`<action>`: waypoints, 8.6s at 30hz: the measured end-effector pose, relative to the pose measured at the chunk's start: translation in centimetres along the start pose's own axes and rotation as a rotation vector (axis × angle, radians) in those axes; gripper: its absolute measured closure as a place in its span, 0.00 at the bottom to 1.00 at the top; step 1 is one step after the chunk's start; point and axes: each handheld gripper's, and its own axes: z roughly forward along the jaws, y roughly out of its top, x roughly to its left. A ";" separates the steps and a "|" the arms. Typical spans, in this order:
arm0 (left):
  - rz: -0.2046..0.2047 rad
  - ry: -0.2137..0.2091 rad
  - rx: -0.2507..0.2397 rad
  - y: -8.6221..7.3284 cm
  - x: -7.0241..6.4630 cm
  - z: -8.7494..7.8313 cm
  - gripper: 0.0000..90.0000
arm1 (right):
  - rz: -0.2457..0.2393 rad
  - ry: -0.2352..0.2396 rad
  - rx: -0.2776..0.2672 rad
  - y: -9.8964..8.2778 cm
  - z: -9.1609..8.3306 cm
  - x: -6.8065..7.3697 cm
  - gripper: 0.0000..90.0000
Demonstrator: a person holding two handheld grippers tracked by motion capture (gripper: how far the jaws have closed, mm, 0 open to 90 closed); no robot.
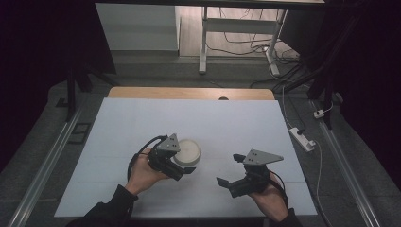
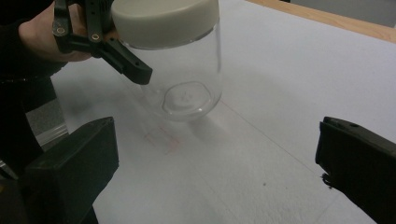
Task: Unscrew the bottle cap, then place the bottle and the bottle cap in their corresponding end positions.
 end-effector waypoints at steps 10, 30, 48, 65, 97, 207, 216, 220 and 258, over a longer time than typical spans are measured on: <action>0.018 -0.026 -0.002 0.0 -0.1 0.0 0.08 | -0.034 0.015 -0.006 1.9 1.6 0.6 0.00; 0.070 -0.106 0.028 0.1 -0.3 0.3 0.08 | -0.047 0.097 -0.010 4.7 5.3 1.7 0.00; 0.074 -0.133 0.021 0.4 -0.5 0.3 0.08 | -0.103 0.181 -0.001 5.7 8.4 2.3 0.07; 0.136 -0.254 -0.007 0.5 -0.4 -0.4 0.08 | -0.159 0.299 -0.025 6.0 7.9 2.3 0.09; 0.059 -0.101 -0.011 0.2 -0.2 -0.3 0.08 | -0.115 0.170 -0.058 6.2 7.4 2.1 0.00; 0.092 -0.143 0.029 0.2 -0.4 0.2 0.08 | -0.129 0.180 -0.025 6.3 7.0 2.4 0.08; 0.071 -0.117 0.029 -0.1 0.1 0.2 0.08 | -0.132 0.166 -0.027 6.3 6.6 2.2 0.08; 0.057 -0.100 0.027 -0.3 0.5 0.1 0.08 | -0.131 0.164 -0.029 6.3 6.5 2.2 0.08; -0.038 0.021 0.001 -0.8 4.1 0.1 0.08 | -0.138 0.134 -0.008 4.7 5.3 2.6 0.08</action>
